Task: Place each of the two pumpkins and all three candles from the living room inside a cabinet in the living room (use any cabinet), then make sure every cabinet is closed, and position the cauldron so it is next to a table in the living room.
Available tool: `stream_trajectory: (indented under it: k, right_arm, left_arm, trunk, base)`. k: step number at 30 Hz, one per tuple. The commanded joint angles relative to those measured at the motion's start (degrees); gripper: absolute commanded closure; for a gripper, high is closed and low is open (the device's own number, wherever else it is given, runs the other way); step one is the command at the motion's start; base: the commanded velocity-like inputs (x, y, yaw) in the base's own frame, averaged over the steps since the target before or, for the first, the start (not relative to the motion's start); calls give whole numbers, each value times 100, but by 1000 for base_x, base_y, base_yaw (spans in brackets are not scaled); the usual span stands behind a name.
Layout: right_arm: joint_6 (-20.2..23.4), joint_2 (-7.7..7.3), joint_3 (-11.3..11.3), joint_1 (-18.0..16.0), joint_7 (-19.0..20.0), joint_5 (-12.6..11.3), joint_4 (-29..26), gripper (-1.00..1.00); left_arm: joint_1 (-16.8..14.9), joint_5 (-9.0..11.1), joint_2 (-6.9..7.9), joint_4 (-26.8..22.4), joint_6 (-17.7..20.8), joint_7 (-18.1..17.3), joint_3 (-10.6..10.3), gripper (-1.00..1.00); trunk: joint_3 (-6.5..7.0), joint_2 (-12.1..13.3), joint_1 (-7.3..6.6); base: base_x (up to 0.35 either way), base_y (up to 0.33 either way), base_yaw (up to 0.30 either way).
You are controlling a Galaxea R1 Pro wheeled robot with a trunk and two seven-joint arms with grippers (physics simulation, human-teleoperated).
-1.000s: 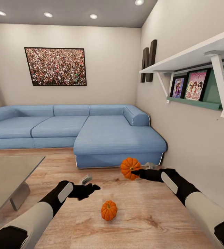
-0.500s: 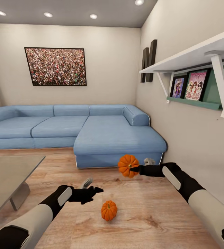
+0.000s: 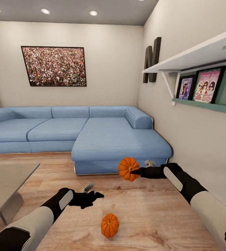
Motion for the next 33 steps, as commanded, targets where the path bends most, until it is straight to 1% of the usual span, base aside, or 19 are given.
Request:
stream_trajectory:
  k: [1, 3, 6, 10, 15, 21, 23, 25, 27, 29, 30, 33]
  right_arm:
    - [14, -4, 16, -6, 11, -25, -4, 100]
    - [16, -3, 19, -6, 8, -27, 0, 100]
    - [15, -3, 26, -6, -4, -24, -1, 100]
    - [15, -3, 28, -6, -2, -28, -1, 100]
    - [8, -3, 15, -6, 2, -23, -1, 100]
    - [14, -3, 20, -6, 0, -20, 1, 100]
    - [12, -3, 20, -6, 0, -21, 0, 100]
    - [-6, -3, 20, -2, 0, -27, 0, 100]
    - [-22, -3, 20, 1, 0, -26, -2, 100]
    - [-29, -3, 20, 2, 0, -27, 0, 100]
    - [-32, -3, 20, 2, 0, -28, 2, 100]
    - [-35, -3, 20, 3, 0, -27, 3, 100]
  left_arm:
    - [-2, -2, -3, -4, 13, -18, -17, -100]
    - [-4, -15, -34, -5, 9, -21, -20, -100]
    - [-3, -100, -99, -10, 10, -29, -20, -100]
    - [-2, -126, -162, -12, 15, -50, -16, -100]
    - [-3, -144, -185, -12, 14, -59, -24, -100]
    - [-4, -304, -182, -12, 8, -51, -25, -100]
    - [-2, -310, -184, -12, 7, -51, -25, -100]
    - [-2, -378, -182, -12, 7, -51, -25, -100]
    - [-1, -519, -184, -12, 7, -51, -20, -100]
    - [-2, -595, -187, -12, -6, -51, -18, -100]
    - [-1, -638, -189, -12, -83, -53, -17, -100]
    - [-2, -677, -190, -12, -304, -58, -19, -100]
  trunk:
    - [-6, -3, 2]
    - [-6, -3, 2]
    - [-6, -3, 2]
    - [-6, -3, 2]
    - [-117, -9, 15]
    - [-250, -17, 31]
    - [-294, -20, 36]
    - [-339, -23, 41]
    - [-383, -25, 46]
    - [-427, -28, 51]
    - [-449, -30, 54]
    - [-516, -34, 61]
  base:
    - [324, 0, 0]
    - [188, 0, 0]
    - [40, 0, 0]
    - [8, 0, 0]
    - [1, 0, 0]
    - [0, 0, 0]
    - [0, 0, 0]
    - [0, 0, 0]
    - [0, 0, 0]
    - [0, 0, 0]
    - [0, 0, 0]
    - [0, 0, 0]
